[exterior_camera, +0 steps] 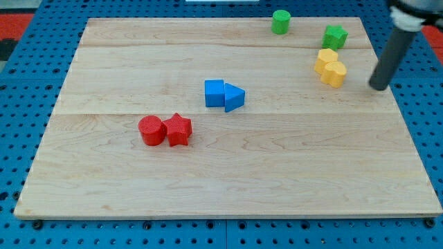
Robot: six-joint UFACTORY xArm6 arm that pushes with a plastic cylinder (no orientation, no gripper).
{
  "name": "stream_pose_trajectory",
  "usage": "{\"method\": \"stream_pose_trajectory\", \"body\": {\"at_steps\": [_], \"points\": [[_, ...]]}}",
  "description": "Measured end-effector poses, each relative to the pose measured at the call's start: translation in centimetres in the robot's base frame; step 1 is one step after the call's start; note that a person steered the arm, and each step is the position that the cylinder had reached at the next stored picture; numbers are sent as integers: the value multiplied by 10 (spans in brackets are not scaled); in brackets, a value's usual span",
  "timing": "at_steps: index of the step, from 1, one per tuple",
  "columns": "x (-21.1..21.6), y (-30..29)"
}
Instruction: Move the yellow heart to the bottom of the cube
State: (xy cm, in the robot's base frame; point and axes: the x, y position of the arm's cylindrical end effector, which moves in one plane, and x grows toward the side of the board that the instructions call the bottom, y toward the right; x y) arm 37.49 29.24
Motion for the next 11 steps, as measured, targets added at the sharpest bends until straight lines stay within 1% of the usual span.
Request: {"method": "stream_pose_trajectory", "body": {"at_steps": [1,2,3,4,5,6,7,8,9,10,11], "points": [[-57,14],[-68,-9],[-37,-64],[-4,-89],[13,-128],[20,-161],[-6,-184],[-12,-212],[22,-239],[26,-208],[50,-180]]}}
